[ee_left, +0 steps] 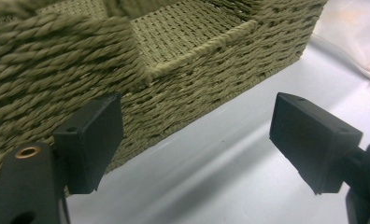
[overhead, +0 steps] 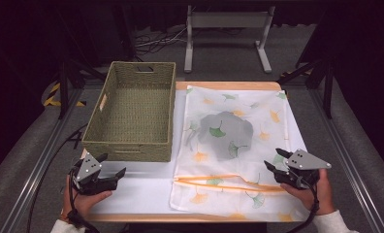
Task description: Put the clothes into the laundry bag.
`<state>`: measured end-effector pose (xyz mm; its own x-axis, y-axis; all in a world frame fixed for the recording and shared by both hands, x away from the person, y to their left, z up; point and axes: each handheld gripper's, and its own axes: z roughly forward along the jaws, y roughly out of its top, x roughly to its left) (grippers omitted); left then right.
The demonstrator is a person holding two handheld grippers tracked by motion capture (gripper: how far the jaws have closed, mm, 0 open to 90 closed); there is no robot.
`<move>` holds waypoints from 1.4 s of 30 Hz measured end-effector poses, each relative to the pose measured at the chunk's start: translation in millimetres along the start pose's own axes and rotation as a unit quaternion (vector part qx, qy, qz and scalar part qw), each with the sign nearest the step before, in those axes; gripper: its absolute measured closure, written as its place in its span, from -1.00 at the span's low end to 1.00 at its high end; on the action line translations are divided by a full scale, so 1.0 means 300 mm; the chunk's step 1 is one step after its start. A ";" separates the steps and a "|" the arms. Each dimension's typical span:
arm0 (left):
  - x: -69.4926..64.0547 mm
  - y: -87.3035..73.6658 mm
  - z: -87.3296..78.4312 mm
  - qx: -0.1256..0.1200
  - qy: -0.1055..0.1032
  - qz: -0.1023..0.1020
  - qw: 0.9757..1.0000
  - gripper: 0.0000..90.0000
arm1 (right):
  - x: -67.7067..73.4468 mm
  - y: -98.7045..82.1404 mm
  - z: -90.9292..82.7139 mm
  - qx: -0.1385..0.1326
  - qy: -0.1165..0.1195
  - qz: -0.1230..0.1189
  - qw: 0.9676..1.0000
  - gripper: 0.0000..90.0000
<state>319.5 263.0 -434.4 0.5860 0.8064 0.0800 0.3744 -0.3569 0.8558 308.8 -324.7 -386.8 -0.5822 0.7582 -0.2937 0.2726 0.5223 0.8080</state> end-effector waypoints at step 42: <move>0.083 -0.070 0.012 0.009 0.005 -0.037 0.999 -0.79 | -0.146 -0.215 0.022 0.005 -0.099 0.103 0.990 -0.67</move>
<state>328.9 288.8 -452.3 0.5489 0.8356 0.0214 0.4297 -0.3040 0.8503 321.7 -389.1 -429.5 -0.3520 0.9101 -0.2184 0.3775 0.3516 0.8567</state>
